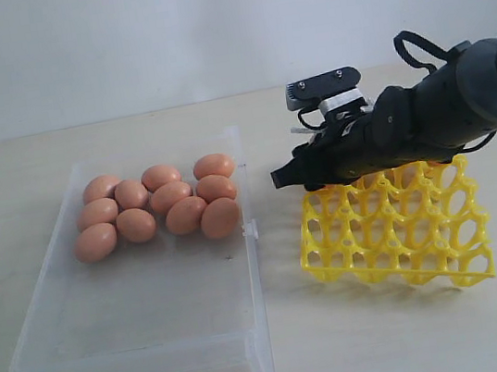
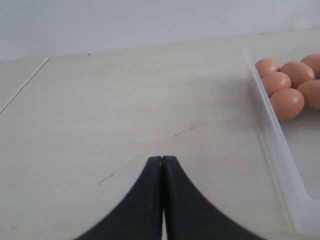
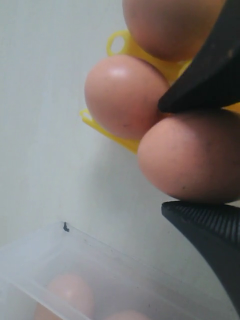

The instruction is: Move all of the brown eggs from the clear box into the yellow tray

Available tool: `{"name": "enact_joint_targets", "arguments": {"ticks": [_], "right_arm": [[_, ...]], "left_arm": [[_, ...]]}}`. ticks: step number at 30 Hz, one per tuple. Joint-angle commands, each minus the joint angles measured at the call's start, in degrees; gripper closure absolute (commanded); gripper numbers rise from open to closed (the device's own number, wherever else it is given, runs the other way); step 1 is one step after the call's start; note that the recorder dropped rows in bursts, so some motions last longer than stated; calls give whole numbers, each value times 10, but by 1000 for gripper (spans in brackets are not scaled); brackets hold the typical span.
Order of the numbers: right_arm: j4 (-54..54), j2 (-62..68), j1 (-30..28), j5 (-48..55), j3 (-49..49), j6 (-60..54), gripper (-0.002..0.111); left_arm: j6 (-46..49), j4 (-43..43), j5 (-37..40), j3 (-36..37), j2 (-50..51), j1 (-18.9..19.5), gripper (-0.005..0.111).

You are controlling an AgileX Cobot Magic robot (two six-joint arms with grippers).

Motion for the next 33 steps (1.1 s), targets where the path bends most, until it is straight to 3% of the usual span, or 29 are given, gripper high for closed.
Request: {"name": "enact_joint_targets", "arguments": {"ticks": [1,17,33], "right_arm": [[-6,1,1,-8,1,-5,70],[-5,-72,1,2,5,-15,70],[-5,-80,-10,-47,75,-15,70]], "left_arm": [[0,-4,0,-2,-3,-3,107],[0,-4,0,-2,-3,-3,107],[0,-4,0,-2,-3,-3,107]]}}
